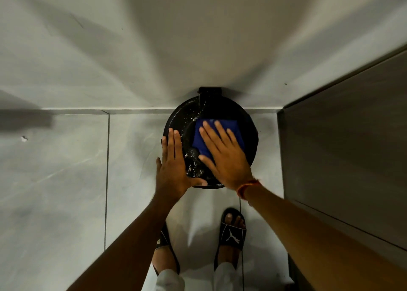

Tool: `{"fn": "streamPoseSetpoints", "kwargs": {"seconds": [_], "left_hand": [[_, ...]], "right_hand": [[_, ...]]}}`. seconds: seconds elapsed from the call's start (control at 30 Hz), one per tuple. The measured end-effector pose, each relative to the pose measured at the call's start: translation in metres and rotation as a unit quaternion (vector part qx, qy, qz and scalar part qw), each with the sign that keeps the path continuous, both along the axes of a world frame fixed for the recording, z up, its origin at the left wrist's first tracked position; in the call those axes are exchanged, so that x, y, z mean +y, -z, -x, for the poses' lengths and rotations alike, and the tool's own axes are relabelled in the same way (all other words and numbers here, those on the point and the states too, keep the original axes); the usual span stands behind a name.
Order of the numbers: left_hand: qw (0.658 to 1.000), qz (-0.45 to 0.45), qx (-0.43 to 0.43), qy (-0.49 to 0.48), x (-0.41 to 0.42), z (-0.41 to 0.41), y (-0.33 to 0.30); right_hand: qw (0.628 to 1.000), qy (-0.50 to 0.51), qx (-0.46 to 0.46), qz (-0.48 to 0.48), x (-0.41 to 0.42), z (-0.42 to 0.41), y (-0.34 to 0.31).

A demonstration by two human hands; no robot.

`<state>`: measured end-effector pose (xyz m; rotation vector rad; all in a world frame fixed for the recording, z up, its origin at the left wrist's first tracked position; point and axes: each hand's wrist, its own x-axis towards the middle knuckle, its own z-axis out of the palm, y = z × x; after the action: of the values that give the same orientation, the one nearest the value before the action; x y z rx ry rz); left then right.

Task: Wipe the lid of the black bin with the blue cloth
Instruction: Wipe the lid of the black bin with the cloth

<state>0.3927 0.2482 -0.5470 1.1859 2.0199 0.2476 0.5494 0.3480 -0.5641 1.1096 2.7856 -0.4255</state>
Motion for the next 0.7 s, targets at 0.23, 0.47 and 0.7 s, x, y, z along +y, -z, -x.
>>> {"fn": "streamPoseSetpoints", "kwargs": {"seconds": [0.23,0.47,0.7], "left_hand": [[1.0,-0.01,-0.021,-0.016,-0.002,0.002,0.004],[0.999,-0.029,-0.033,-0.022,-0.005,0.005,0.008],[0.999,-0.037,-0.03,-0.026,-0.007,0.007,0.01]], "right_hand": [[0.982,0.182,0.017,0.041,0.016,0.002,-0.005],[0.995,0.086,0.0,0.041,0.067,0.073,-0.007],[0.995,-0.085,0.0,0.046,0.004,0.008,-0.008]]}}
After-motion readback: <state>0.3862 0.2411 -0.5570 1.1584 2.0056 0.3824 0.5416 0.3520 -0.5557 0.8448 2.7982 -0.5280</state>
